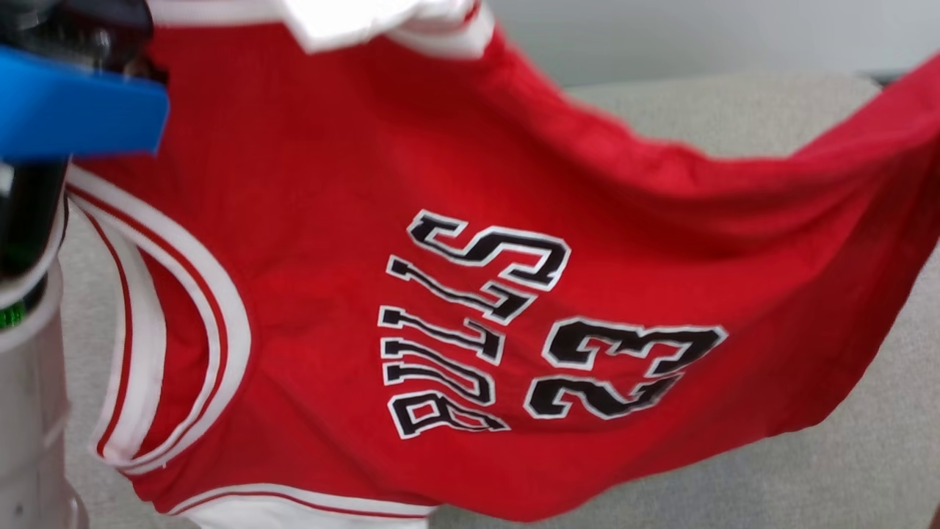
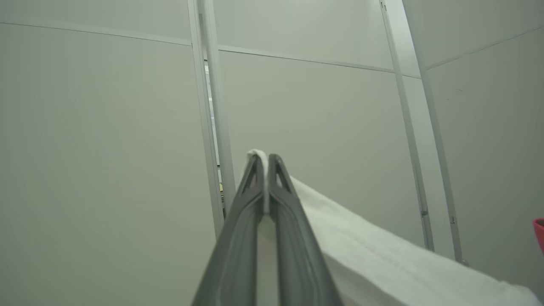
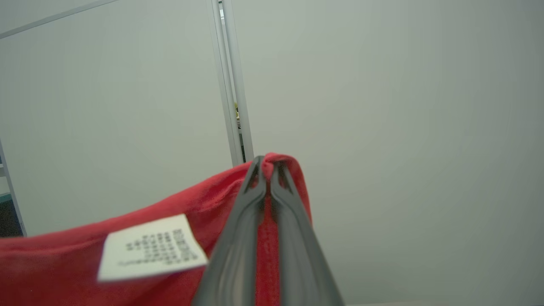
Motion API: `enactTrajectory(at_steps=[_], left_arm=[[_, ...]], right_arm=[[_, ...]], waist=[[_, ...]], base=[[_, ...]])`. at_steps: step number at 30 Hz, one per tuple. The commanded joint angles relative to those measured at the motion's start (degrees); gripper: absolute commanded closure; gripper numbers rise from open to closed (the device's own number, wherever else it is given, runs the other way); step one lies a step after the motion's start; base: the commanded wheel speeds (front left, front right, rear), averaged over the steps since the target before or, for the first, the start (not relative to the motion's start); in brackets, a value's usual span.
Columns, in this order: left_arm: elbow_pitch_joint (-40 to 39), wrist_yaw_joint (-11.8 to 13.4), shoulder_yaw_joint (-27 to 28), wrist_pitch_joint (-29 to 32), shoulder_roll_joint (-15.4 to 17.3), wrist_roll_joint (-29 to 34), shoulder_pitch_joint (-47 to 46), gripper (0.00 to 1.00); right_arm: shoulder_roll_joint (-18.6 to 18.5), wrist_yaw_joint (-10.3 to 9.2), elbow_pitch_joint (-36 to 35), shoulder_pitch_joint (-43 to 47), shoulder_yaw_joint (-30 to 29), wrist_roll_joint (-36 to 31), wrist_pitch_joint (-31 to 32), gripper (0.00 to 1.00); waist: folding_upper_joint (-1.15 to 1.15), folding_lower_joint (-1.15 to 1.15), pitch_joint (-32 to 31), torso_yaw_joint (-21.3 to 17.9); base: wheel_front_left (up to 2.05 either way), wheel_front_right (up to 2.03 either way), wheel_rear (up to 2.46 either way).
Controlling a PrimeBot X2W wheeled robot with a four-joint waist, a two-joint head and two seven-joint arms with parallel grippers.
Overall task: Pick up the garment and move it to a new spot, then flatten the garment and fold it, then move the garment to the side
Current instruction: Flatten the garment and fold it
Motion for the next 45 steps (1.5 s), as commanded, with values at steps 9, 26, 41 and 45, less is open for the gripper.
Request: enactTrajectory(at_steps=[9, 26, 41, 45], left_arm=[[15.76, -1.88, -4.13, -2.82, 3.97, 5.4, -17.25, 1.0], [43.88, -2.26, -10.42, -22.23, -2.88, 6.81, -33.99, 1.0], [44.29, -2.4, -10.05, -35.33, -2.6, -3.63, -10.07, 1.0], [38.25, -2.39, -6.19, -36.43, -1.79, -6.15, -0.71, 1.0]], right_arm=[[-1.71, 0.02, 18.43, -22.71, 0.62, -7.49, -0.59, 1.0], [-0.01, 0.03, 56.09, -51.02, 0.3, -29.41, -13.31, 1.0], [-0.08, 0.02, 82.44, -44.95, 0.19, -23.79, -32.45, 1.0], [-0.08, 0.02, 82.99, -42.08, 4.44, -17.54, -35.45, 1.0]], waist=[[0.0, 0.0, 12.13, -0.15], [0.0, 0.0, 23.36, 5.29], [0.0, 0.0, 25.25, 5.61], [0.0, 0.0, 23.43, 4.36]], base=[[0.0, 0.0, 0.0], [0.0, 0.0, 0.0], [0.0, 0.0, 0.0], [0.0, 0.0, 0.0]])
